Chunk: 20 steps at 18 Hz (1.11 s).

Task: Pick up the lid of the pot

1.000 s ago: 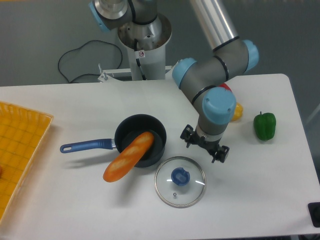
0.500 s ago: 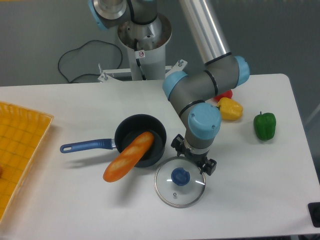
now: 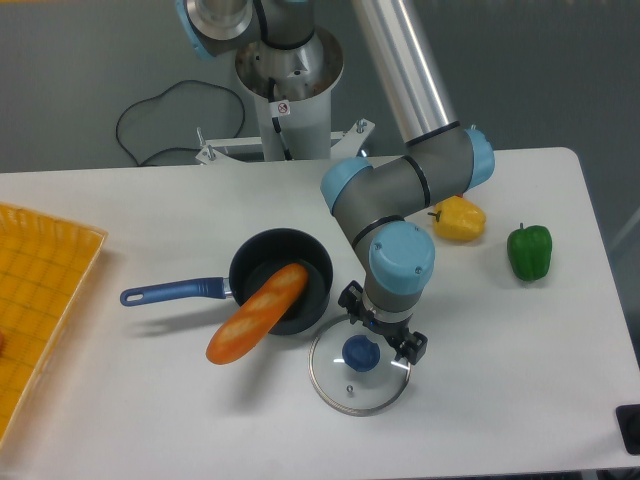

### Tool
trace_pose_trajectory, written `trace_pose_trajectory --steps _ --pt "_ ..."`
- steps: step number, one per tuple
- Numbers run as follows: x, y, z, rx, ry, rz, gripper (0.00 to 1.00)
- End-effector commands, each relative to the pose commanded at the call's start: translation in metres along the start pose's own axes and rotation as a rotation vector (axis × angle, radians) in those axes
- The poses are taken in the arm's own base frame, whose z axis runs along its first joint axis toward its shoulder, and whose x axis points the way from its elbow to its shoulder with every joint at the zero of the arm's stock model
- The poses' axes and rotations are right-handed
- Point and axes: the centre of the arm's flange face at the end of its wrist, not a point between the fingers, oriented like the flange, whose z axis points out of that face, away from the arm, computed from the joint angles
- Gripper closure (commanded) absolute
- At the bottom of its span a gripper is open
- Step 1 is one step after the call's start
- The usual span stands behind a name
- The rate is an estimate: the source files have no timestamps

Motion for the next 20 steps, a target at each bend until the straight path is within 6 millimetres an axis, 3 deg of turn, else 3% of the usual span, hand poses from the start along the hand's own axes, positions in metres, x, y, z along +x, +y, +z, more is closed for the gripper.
trace_pose_trajectory --steps 10,20 --pt "0.012 -0.016 0.007 -0.034 0.0 0.029 0.0" --pt "0.009 -0.02 0.012 -0.033 -0.002 0.026 0.0"
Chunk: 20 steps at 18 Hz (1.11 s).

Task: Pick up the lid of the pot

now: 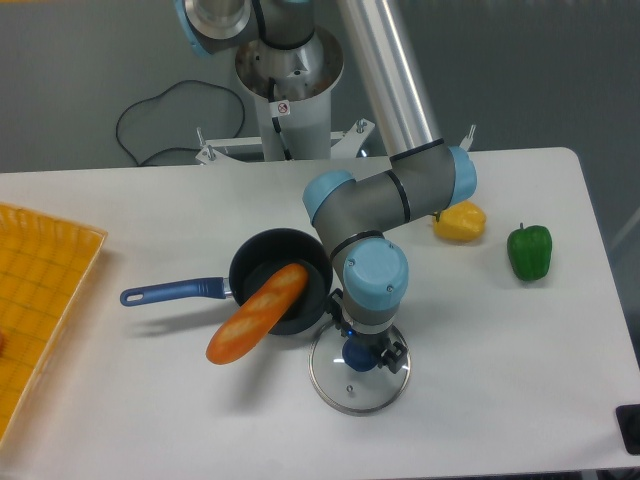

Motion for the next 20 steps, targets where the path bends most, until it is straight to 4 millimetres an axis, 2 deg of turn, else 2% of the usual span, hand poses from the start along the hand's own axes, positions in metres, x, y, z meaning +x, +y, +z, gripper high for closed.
trace_pose_trajectory --steps 20 --pt "-0.0035 -0.0075 0.001 0.005 -0.004 -0.032 0.0"
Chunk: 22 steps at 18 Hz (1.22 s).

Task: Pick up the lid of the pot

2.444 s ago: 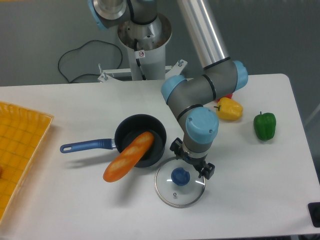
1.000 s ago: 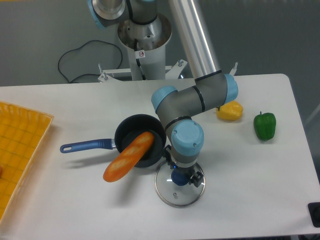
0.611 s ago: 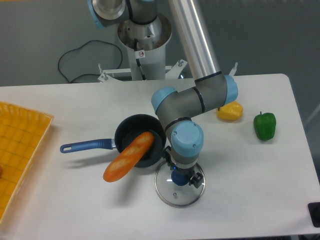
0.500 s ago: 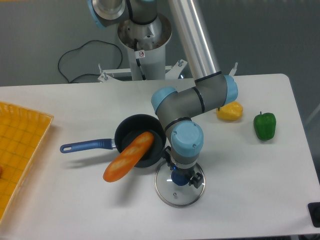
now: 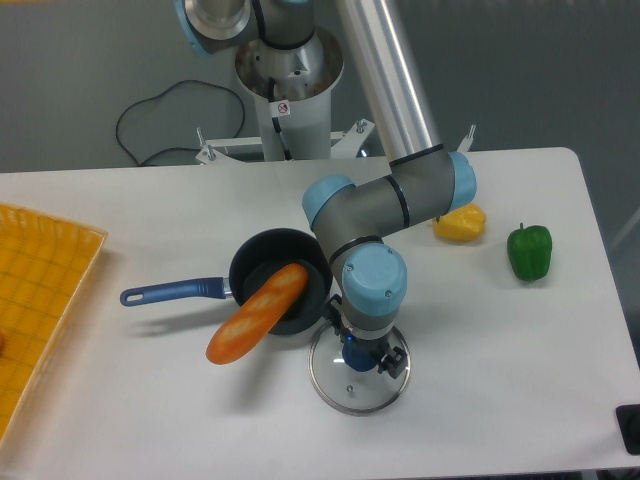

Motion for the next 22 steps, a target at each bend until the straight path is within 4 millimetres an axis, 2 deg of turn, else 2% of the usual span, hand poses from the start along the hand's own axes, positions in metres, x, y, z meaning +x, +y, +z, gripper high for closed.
trace_pose_trajectory --steps 9,22 --pt "-0.001 -0.0005 -0.0005 0.001 -0.003 -0.006 0.02" --pt "-0.0013 -0.0006 -0.001 0.001 -0.003 -0.006 0.44"
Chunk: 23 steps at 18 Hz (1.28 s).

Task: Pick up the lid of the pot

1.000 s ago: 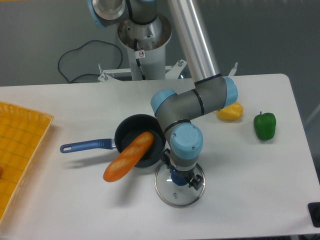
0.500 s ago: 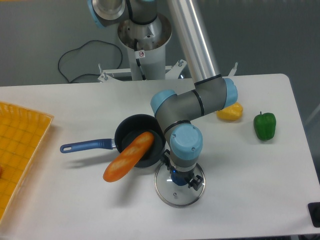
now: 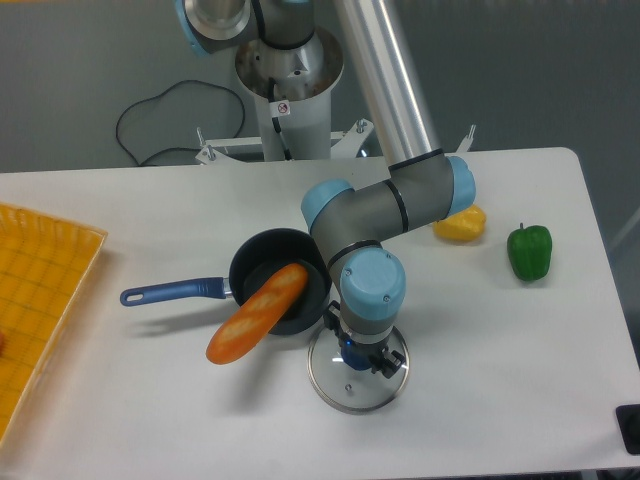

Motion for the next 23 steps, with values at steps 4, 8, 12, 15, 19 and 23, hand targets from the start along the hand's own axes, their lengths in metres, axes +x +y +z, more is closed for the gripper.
trace_pose_trajectory --steps 4,8,12,15,19,23 --pt "0.0 0.0 -0.001 0.001 -0.001 -0.002 0.55" --pt "0.0 0.0 -0.004 0.003 -0.006 -0.001 0.58" --pt "-0.002 -0.001 -0.01 0.007 -0.015 -0.001 0.59" --pt "-0.005 0.0 -0.022 0.017 -0.034 -0.004 0.59" --pt "-0.008 0.007 -0.046 0.026 -0.062 -0.004 0.59" --pt "-0.011 0.015 -0.067 0.037 -0.09 -0.013 0.59"
